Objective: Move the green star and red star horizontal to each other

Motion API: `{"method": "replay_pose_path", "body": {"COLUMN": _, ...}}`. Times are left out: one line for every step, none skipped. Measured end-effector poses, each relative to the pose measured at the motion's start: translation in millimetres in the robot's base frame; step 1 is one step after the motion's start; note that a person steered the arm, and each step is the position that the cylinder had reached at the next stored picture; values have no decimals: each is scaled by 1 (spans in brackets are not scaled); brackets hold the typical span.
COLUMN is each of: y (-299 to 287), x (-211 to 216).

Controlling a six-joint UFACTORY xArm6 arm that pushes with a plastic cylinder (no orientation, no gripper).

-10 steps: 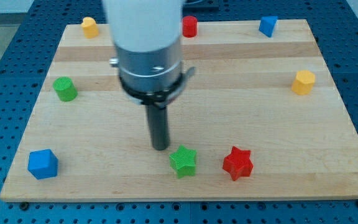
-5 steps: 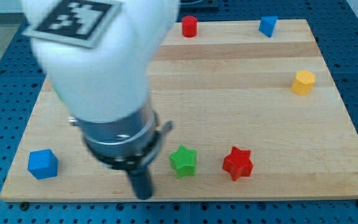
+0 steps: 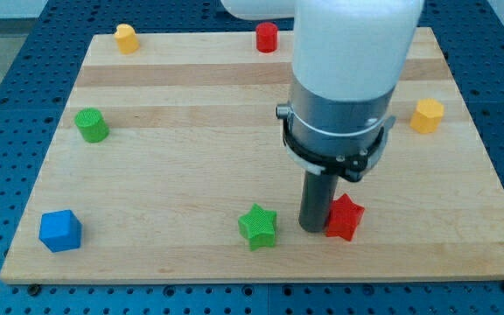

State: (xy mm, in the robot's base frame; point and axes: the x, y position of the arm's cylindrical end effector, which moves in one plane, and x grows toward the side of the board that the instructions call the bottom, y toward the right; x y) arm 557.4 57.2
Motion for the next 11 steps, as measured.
{"method": "replay_pose_path", "body": {"y": 23, "x": -8}}
{"method": "replay_pose_path", "body": {"y": 75, "x": -8}}
{"method": "replay_pose_path", "body": {"y": 114, "x": -8}}
{"method": "replay_pose_path", "body": {"y": 135, "x": -8}}
{"method": "replay_pose_path", "body": {"y": 131, "x": -8}}
{"method": "replay_pose_path", "body": {"y": 93, "x": -6}}
{"method": "replay_pose_path", "body": {"y": 93, "x": 18}}
{"method": "replay_pose_path", "body": {"y": 104, "x": 38}}
{"method": "replay_pose_path", "body": {"y": 105, "x": 39}}
{"method": "replay_pose_path", "body": {"y": 106, "x": 39}}
{"method": "replay_pose_path", "body": {"y": 106, "x": 39}}
